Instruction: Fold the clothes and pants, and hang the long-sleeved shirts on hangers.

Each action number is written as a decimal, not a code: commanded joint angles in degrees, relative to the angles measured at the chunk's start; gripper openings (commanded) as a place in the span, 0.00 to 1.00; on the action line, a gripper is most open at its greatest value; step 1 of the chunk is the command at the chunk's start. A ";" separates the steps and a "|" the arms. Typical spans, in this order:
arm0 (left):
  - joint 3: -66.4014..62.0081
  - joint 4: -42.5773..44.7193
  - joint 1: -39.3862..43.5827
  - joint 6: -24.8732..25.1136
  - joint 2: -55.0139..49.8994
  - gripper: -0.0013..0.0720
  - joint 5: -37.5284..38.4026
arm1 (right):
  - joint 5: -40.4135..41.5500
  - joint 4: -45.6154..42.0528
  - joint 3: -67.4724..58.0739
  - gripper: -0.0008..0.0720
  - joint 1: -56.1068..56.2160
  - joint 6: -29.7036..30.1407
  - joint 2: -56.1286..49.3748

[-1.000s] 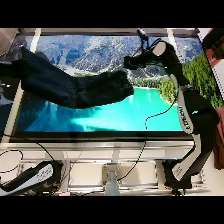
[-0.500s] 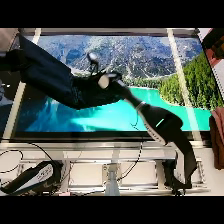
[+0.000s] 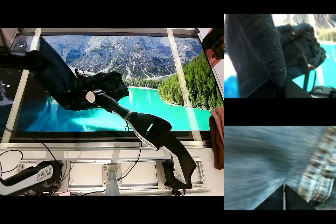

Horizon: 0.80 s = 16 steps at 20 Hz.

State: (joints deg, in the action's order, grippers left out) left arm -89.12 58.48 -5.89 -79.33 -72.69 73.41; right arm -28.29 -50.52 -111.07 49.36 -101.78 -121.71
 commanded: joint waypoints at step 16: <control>-0.04 -7.98 29.07 -15.41 -21.49 0.06 -35.69 | -30.08 -15.93 -0.07 0.07 -43.47 9.99 16.09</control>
State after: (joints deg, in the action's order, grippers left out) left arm -89.12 52.16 17.89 -94.11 -92.05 44.05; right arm -56.49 -65.89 -111.07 11.79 -92.47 -108.84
